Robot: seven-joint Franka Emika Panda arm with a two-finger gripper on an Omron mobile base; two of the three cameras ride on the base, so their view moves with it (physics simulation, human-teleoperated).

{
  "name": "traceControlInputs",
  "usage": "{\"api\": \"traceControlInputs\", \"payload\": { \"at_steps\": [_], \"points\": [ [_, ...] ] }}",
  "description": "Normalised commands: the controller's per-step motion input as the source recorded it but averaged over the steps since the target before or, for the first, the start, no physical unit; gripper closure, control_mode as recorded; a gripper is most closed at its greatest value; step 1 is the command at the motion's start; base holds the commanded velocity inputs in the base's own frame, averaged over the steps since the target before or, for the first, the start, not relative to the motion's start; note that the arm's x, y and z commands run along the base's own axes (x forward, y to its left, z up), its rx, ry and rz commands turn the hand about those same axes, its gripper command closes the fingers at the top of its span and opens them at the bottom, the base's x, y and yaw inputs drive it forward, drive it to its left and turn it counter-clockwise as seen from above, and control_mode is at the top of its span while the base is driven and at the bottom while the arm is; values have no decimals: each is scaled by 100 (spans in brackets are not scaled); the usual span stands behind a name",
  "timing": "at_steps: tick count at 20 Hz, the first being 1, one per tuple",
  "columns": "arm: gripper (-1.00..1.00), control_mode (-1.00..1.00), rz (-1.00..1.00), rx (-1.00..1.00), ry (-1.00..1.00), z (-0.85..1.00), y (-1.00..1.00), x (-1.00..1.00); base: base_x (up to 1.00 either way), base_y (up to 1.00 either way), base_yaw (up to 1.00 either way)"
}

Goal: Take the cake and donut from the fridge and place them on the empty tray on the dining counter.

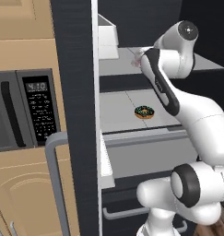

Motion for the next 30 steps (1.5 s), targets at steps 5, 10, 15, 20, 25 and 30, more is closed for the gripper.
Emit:
{"api": "traceControlInputs", "payload": {
  "at_steps": [5,10,15,20,25,30],
  "points": [
    [-100,-100,0,0,5,-1,0,22,0,0,0],
    [-100,-100,0,2,9,-13,0,30,0,0,0],
    [-100,-100,0,2,7,-15,2,35,0,0,0],
    [-100,-100,1,1,3,-9,0,37,0,0,0],
    [-100,-100,1,0,0,-12,0,36,0,0,0],
    [-100,-100,1,1,0,-14,0,29,0,0,0]
  ]
}}
